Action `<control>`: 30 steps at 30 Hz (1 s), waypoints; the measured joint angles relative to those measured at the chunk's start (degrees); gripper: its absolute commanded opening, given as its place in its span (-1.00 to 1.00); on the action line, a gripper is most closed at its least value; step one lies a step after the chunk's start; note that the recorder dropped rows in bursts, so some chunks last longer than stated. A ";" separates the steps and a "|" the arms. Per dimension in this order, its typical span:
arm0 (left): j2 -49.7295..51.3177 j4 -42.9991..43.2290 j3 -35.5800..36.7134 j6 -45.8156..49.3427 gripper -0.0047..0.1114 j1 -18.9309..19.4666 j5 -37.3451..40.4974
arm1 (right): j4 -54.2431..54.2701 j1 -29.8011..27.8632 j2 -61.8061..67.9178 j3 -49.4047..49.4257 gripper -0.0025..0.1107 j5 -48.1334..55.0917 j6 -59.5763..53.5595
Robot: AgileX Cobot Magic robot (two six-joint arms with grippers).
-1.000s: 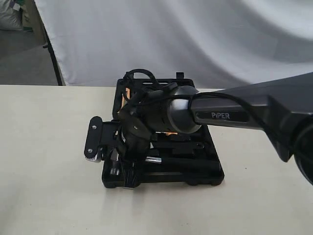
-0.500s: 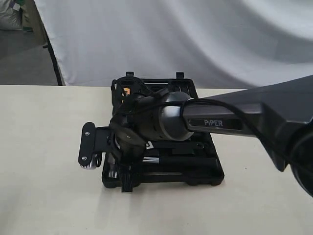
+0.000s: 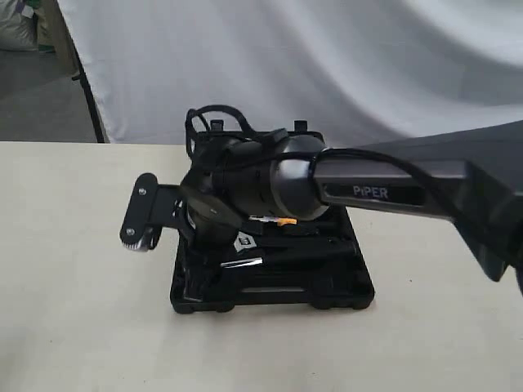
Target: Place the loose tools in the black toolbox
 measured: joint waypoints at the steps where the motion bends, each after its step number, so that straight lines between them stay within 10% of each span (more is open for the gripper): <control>1: 0.00 0.00 0.00 0.00 -0.91 0.00 0.00 | 0.00 0.00 -0.57 -0.61 0.39 0.00 0.84; 5: 0.00 0.00 0.00 0.00 -0.91 0.00 0.00 | 0.00 -0.24 -2.65 -2.64 0.24 -0.11 3.42; 16: 0.00 0.00 0.00 0.00 -0.91 0.00 0.00 | 0.00 -3.67 -2.54 -3.23 -0.93 2.10 5.02; 30: 0.00 0.00 0.00 0.00 -0.91 0.00 0.00 | 0.81 -4.58 1.84 -2.60 -0.96 3.24 8.76</control>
